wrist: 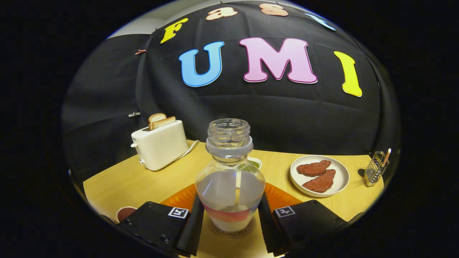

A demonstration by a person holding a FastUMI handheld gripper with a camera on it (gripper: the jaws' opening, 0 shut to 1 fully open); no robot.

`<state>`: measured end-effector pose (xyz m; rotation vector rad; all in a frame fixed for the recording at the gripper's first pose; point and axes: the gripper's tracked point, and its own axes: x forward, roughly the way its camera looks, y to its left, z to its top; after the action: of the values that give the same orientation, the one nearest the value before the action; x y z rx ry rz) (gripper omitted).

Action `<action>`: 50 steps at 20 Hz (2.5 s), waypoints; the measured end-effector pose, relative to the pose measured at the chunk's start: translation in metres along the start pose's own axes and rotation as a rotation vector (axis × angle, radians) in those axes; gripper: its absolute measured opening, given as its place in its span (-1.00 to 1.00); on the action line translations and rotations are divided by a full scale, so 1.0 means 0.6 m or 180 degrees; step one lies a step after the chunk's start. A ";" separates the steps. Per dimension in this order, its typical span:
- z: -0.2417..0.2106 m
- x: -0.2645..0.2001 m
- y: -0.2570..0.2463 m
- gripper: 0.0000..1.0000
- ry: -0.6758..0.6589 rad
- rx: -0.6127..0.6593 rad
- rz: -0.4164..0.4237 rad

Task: Take the bottle from table, then pour the juice into the cup, finally place the bottle on the coaster

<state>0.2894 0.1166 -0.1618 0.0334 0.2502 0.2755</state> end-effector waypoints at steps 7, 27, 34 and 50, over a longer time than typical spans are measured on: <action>-0.028 0.014 0.002 0.45 0.0051 -0.0088 -0.0026; -0.023 -0.056 0.005 0.99 0.0263 -0.0322 -0.0058; 0.026 -0.179 0.033 0.97 0.0172 -0.0476 0.0023; 0.292 -0.566 -0.060 0.96 -0.0758 -0.0198 -0.0974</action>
<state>0.0262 -0.0103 0.0869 -0.0335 0.0080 -0.0264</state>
